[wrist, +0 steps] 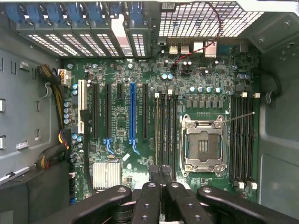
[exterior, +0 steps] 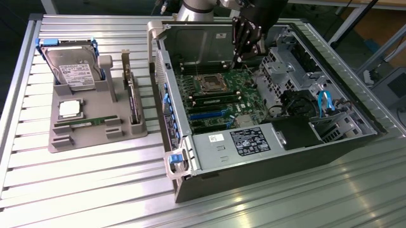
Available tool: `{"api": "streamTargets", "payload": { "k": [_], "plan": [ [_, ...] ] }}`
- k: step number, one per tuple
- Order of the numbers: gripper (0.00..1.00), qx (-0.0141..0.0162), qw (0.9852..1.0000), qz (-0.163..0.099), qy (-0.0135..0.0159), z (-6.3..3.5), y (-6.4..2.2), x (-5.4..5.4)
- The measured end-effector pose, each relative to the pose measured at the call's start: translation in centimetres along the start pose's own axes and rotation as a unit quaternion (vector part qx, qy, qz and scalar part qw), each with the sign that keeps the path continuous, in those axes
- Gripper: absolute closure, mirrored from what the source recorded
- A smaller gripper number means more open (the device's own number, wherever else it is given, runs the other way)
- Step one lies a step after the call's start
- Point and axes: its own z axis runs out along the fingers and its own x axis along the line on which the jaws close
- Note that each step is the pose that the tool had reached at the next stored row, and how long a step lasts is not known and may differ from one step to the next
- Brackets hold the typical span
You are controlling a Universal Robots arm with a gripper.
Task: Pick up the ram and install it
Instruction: 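Press down the ram until it locks into place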
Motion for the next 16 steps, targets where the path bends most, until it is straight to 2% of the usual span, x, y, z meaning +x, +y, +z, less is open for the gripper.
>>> {"api": "streamTargets", "payload": {
  "k": [4, 8, 11, 16],
  "plan": [
    [0.90, 0.0000, 1.0000, 0.003, -0.0001, 0.00, 0.00, 0.00],
    [0.90, -0.0005, 0.9995, 0.030, -0.0011, 0.02, 0.00, 0.00],
    [0.90, -0.0012, 0.9978, 0.066, -0.0024, 0.04, 0.00, 0.00],
    [0.90, -0.0019, 0.9944, 0.105, -0.0038, 0.07, 0.00, 0.00]
  ]
}}
